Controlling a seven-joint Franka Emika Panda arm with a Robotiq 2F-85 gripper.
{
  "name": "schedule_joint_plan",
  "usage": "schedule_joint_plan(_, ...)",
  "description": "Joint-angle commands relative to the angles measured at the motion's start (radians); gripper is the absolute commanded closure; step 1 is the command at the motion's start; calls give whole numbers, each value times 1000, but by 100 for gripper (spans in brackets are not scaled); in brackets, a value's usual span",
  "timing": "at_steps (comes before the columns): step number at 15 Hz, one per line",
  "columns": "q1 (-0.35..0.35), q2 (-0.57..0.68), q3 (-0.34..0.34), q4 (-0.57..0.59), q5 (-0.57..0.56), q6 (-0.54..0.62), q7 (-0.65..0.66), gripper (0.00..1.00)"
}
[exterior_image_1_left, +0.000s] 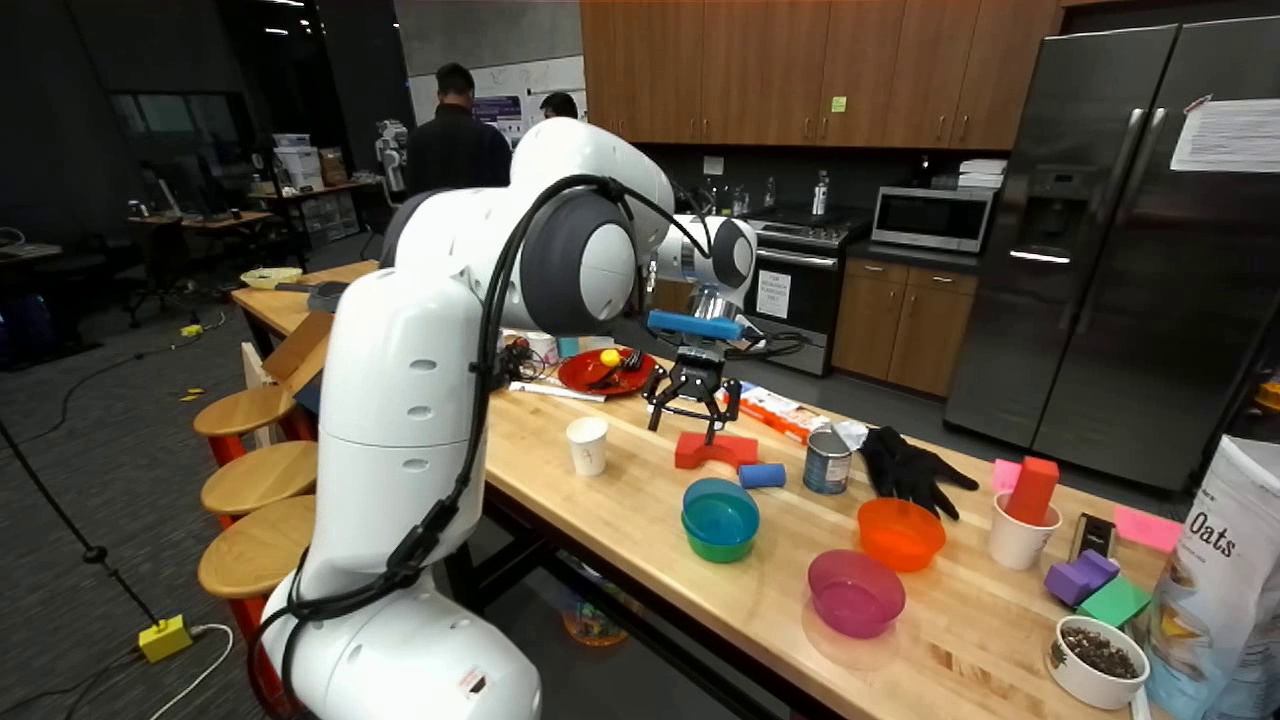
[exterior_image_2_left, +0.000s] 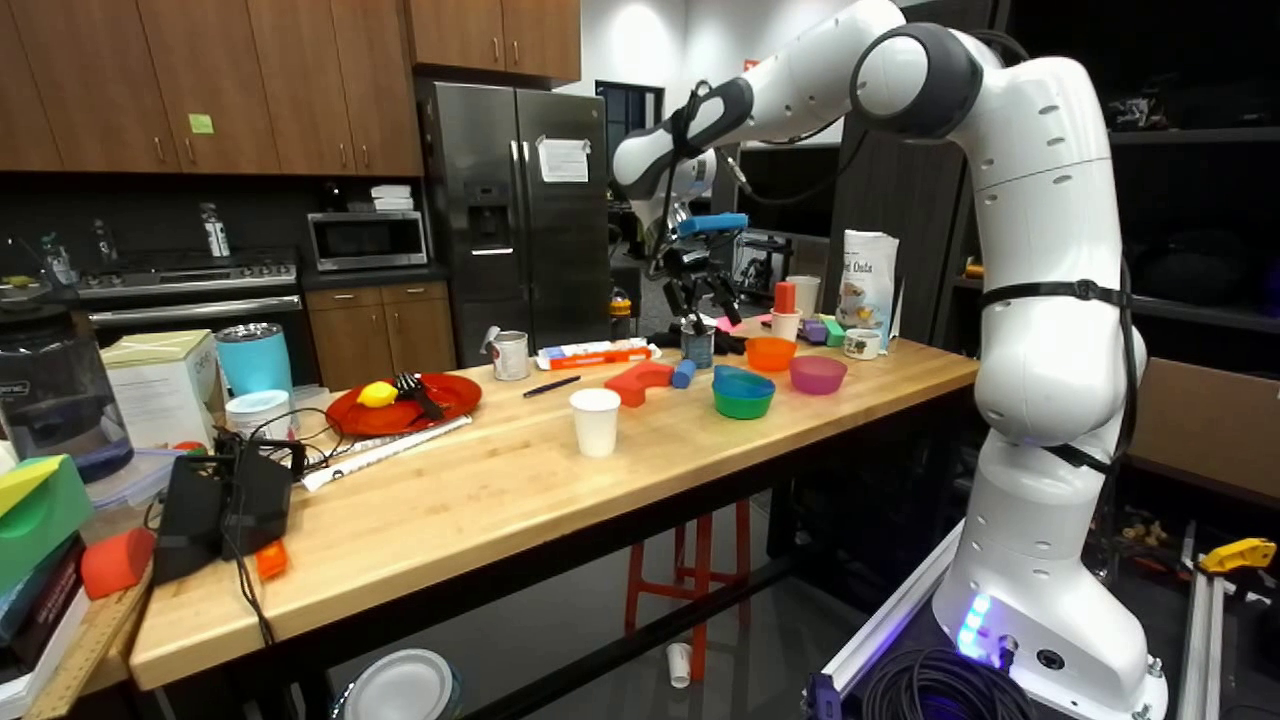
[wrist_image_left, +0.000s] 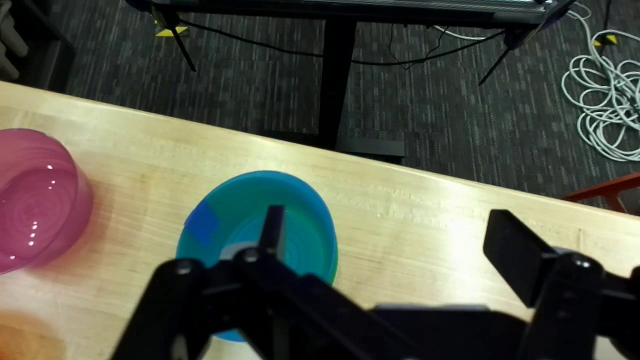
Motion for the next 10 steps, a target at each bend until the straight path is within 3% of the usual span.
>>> schedule_joint_plan(1, 7, -67, 0, -51, 7, -1, 4, 0)
schedule_joint_plan(2, 6, -17, -2, -8, 2, -8, 0, 0)
schedule_joint_plan(10, 10, -35, -1, -33, 9, -18, 16, 0)
